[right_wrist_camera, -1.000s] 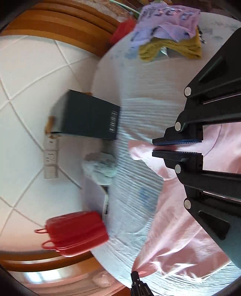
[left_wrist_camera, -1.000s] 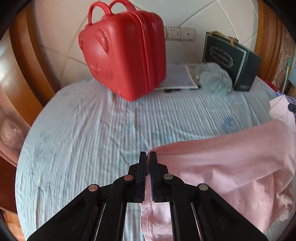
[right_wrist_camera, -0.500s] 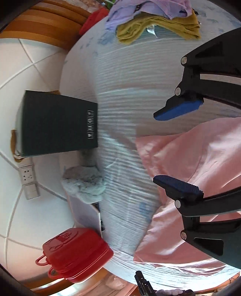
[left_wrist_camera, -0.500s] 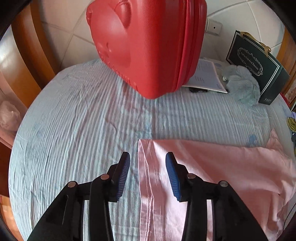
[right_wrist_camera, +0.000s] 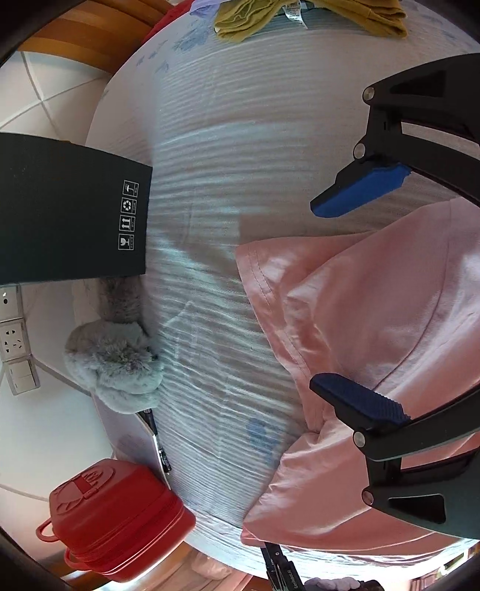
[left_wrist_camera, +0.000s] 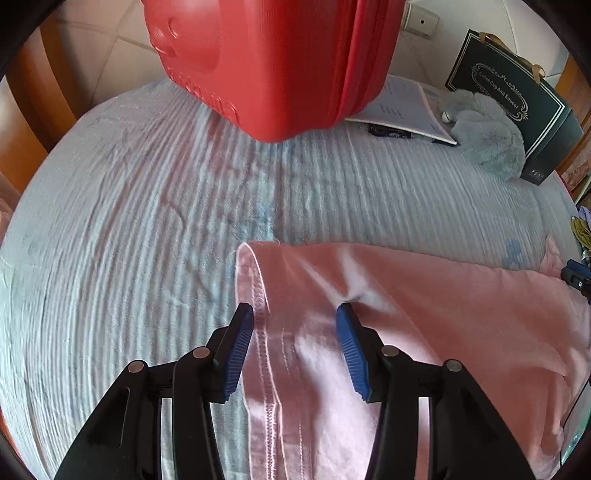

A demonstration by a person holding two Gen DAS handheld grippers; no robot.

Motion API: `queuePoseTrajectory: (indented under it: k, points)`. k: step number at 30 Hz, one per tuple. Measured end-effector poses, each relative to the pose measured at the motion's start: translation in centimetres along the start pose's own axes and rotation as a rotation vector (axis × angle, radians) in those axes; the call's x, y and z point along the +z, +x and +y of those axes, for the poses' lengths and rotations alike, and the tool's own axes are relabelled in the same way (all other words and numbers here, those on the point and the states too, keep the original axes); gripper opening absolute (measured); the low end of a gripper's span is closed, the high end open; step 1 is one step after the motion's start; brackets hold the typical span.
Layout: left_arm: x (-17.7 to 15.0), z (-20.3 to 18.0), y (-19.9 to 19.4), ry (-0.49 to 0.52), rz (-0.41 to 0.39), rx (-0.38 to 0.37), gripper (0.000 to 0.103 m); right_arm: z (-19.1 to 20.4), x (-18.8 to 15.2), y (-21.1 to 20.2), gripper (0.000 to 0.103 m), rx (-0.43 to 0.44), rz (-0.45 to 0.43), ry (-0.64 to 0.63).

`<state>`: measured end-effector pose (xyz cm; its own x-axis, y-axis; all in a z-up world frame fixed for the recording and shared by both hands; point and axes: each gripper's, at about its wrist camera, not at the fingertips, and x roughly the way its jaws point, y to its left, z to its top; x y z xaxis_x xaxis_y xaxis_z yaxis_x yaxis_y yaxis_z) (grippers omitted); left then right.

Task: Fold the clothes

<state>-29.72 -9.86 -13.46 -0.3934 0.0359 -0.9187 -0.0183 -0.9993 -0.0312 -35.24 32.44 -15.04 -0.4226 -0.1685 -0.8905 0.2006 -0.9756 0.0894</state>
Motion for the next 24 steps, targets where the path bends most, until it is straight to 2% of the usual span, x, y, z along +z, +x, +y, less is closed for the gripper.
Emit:
queuePoseTrajectory:
  k: [2, 3, 4, 5, 6, 8, 11, 14, 16, 17, 19, 21, 22, 24]
  points:
    - [-0.4, -1.0, 0.0, 0.045, -0.011, 0.022, 0.045, 0.2, -0.1, 0.8, 0.085, -0.009, 0.026, -0.004]
    - [-0.5, -1.4, -0.1, 0.055, -0.018, 0.019, 0.036, 0.3, -0.2, 1.0, 0.078, -0.025, 0.030, -0.015]
    - [-0.7, -1.8, -0.2, 0.061, -0.022, 0.033, 0.009, 0.7, -0.2, 0.9, 0.065, -0.060, 0.018, -0.040]
    - [-0.8, -2.2, -0.3, 0.062, -0.025, 0.059, 0.003, 1.2, -0.3, 0.7, 0.030, -0.077, 0.015, -0.064]
    - [-1.0, -2.6, -0.5, 0.064, -0.032, 0.073, 0.003, 1.7, -0.4, 0.5, 0.004, -0.072, 0.024, -0.087]
    - [-1.4, -2.6, -1.6, 0.061, -0.070, 0.079, 0.002, 2.9, -0.7, -0.3, 0.004, -0.075, 0.024, -0.148]
    - [-1.6, -2.2, -5.1, 0.041, -0.175, 0.123, 0.002, 4.4, -0.8, -4.1, 0.004, -0.128, -0.113, -0.239]
    - [0.2, -1.1, -7.6, 0.017, -0.266, 0.166, 0.002, 4.3, 1.4, -8.5, 0.004, -0.167, -0.287, -0.242]
    - [2.5, -0.5, -7.4, -0.001, -0.288, 0.197, 0.002, 3.8, 4.5, -9.0, 0.004, -0.168, -0.332, -0.225]
    - [3.8, -0.1, -6.9, -0.014, -0.278, 0.217, 0.006, 3.5, 6.0, -8.7, 0.005, -0.165, -0.342, -0.211]
    - [5.2, 1.1, -5.8, -0.077, -0.239, 0.201, 0.006, 2.9, 7.6, -8.0, 0.019, -0.151, -0.329, -0.166]
    - [4.9, 1.8, -5.9, -0.108, -0.207, 0.134, 0.009, 2.5, 7.9, -7.9, 0.066, -0.127, -0.326, -0.124]
    - [4.2, 1.9, -6.2, -0.100, -0.204, 0.117, 0.012, 2.2, 7.5, -8.2, 0.070, -0.108, -0.331, -0.107]
    - [2.0, 1.4, -6.8, -0.042, -0.193, 0.104, 0.028, 1.5, 5.2, -9.3, 0.071, -0.079, -0.335, -0.075]
